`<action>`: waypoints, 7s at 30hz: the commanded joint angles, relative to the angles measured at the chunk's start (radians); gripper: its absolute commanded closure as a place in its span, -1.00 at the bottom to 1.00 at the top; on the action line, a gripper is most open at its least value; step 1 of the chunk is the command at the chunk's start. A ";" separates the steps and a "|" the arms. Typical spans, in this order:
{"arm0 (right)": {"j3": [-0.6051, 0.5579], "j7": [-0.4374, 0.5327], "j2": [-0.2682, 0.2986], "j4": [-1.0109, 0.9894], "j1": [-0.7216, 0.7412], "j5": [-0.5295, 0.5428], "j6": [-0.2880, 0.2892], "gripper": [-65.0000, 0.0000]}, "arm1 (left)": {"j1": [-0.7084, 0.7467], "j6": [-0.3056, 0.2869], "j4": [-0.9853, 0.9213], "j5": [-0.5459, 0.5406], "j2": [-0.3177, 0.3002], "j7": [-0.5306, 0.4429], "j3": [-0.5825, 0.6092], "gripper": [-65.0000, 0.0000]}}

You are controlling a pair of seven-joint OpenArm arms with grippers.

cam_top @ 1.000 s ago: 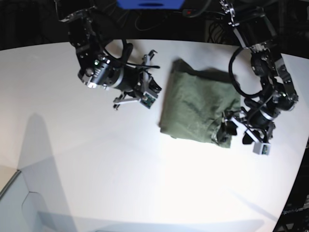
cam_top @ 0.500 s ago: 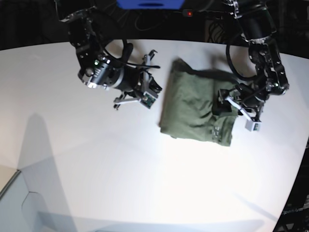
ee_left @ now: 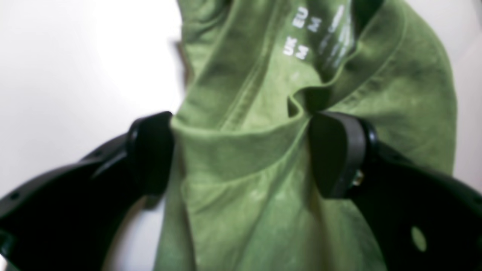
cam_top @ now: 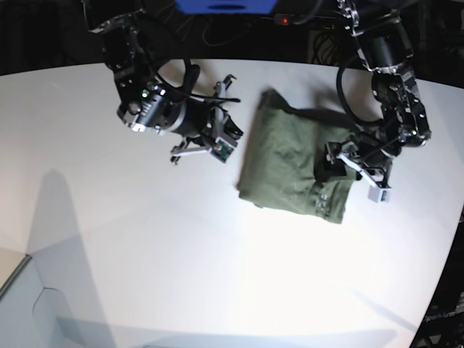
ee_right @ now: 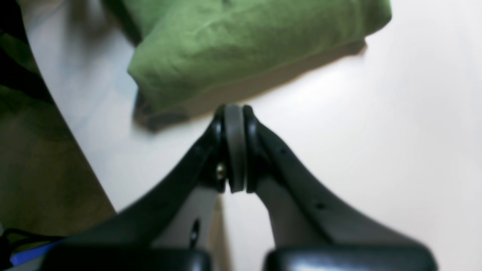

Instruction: Layout the t-shirt on the table in an organized manner, then fold the t-shirt properly

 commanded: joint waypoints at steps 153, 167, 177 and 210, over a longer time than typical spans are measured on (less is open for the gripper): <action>0.623 0.321 -0.156 0.284 -0.431 0.023 0.014 1.00 | 0.455 -0.084 0.747 0.468 -0.006 -0.196 -0.148 0.60; 0.996 0.314 -0.237 0.173 -0.610 0.121 0.014 1.00 | 0.711 -0.084 0.760 0.300 0.124 -0.196 -0.289 0.99; 1.010 0.343 -0.225 -0.068 -0.607 0.142 0.014 1.00 | 0.794 -0.084 0.509 0.306 0.147 -0.210 -0.215 0.99; 0.686 1.116 -0.084 -1.332 -0.251 -0.125 -0.295 1.00 | 0.218 -0.069 -0.995 0.622 -0.071 -0.990 -0.024 1.00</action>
